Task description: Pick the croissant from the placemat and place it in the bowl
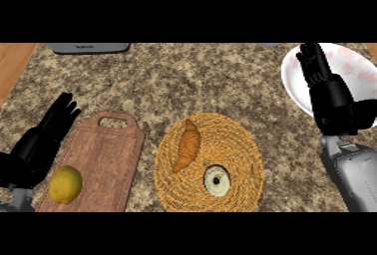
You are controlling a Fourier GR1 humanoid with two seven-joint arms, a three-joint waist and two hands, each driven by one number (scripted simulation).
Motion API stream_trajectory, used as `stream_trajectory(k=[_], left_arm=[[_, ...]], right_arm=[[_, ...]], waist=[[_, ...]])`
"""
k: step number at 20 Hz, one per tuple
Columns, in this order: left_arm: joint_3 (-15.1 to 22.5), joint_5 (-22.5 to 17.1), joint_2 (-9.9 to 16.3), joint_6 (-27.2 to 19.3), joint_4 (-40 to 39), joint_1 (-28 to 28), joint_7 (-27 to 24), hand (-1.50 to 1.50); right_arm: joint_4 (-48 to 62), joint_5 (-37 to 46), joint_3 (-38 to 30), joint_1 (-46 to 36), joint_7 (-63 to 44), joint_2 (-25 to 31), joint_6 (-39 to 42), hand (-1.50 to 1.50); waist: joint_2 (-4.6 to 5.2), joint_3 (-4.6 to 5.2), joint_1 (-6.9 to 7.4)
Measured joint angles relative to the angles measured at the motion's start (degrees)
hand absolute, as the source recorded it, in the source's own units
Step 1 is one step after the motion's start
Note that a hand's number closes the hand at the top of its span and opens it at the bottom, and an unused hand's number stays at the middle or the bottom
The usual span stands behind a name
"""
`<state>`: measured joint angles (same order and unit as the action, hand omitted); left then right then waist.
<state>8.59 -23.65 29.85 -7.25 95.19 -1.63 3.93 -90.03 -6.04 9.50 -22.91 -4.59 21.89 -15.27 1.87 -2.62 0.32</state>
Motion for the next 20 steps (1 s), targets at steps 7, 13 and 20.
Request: stream_trajectory(k=[7, 13, 20], left_arm=[[2.55, 4.52, -2.67, -3.40, -0.66, -3.21, -0.55, 0.00], [4.52, 6.45, -6.12, -6.38, -2.30, -3.68, -0.75, 0.00], [6.80, 9.40, -10.00, -9.03, -5.54, -6.52, -1.05, 0.00]], right_arm=[[7.55, 14.66, 15.70, 1.07, -10.86, -5.81, -5.78, 1.50], [9.72, 32.35, 21.82, 3.84, -13.83, -14.45, -27.21, -1.50], [12.77, 52.63, 31.55, 3.03, -23.12, -20.34, -41.20, -1.50]], waist=[[-1.34, 2.95, 0.81], [-2.21, 2.91, -1.25], [-2.37, 2.87, -1.23]])
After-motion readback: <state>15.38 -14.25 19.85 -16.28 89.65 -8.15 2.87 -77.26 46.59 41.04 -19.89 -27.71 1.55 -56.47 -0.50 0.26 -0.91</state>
